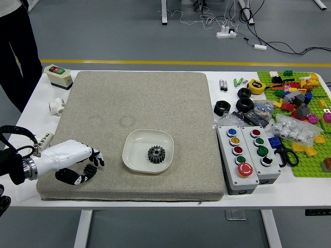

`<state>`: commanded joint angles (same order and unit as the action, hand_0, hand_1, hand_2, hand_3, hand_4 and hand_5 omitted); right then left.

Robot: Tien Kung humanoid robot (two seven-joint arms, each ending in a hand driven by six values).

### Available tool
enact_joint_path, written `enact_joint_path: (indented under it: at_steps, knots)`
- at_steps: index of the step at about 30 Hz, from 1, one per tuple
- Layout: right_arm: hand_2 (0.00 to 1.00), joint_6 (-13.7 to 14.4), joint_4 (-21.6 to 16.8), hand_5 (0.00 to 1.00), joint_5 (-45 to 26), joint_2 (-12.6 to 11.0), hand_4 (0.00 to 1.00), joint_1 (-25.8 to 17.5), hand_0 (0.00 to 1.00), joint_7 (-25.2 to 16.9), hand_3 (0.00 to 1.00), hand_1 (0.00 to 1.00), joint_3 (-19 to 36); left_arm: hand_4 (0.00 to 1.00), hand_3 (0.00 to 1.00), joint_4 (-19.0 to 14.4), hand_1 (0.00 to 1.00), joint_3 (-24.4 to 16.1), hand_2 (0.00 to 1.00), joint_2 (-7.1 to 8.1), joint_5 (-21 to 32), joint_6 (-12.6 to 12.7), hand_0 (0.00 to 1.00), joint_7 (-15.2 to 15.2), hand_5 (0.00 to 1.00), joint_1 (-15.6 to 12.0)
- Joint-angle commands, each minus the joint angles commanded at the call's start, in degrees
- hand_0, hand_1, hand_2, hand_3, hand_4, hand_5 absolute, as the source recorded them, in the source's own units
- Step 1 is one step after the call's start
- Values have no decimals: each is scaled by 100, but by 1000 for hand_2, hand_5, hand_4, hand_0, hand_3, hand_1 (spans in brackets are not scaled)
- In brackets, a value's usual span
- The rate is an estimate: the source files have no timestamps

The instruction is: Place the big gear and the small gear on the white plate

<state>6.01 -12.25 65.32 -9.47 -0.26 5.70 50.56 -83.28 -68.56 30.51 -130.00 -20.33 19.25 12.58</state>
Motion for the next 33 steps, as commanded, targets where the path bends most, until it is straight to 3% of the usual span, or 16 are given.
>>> enact_joint_path:
  at_steps: [9,10,15,16,21,22,24,33]
  knots:
    - [797,4,-2,677,-25,-2,856,5,714,-3,672,748,-12,515,646,169,585,0,599,3,0,-16,408,1,2,-7]
    - [798,4,-1,677,-28,-2,855,5,714,-3,671,748,-14,600,688,162,608,-3,634,4,0,-29,409,5,2,-15]
    - [798,5,0,677,-21,-2,855,7,714,-3,671,748,-21,600,688,104,608,-7,634,19,0,-112,409,18,2,-23]
    - [798,4,1,677,-20,-2,855,7,713,-2,670,747,-24,754,789,93,658,-9,707,22,0,-130,416,20,2,-26]
    - [798,5,3,677,-19,0,855,10,713,-3,670,747,-24,754,789,10,658,-24,707,47,0,-251,416,50,2,-37]
    - [797,5,3,677,-17,0,855,10,713,-3,671,748,-23,808,805,8,671,-26,721,48,0,-263,436,52,2,-37]
    - [797,7,2,677,-22,2,855,11,713,-3,671,748,-18,808,805,-19,671,-45,721,50,0,-313,436,50,2,-41]
    - [797,4,0,678,-11,-3,855,18,713,-2,668,748,-12,809,814,76,679,-32,732,50,0,-201,440,-18,2,-1]
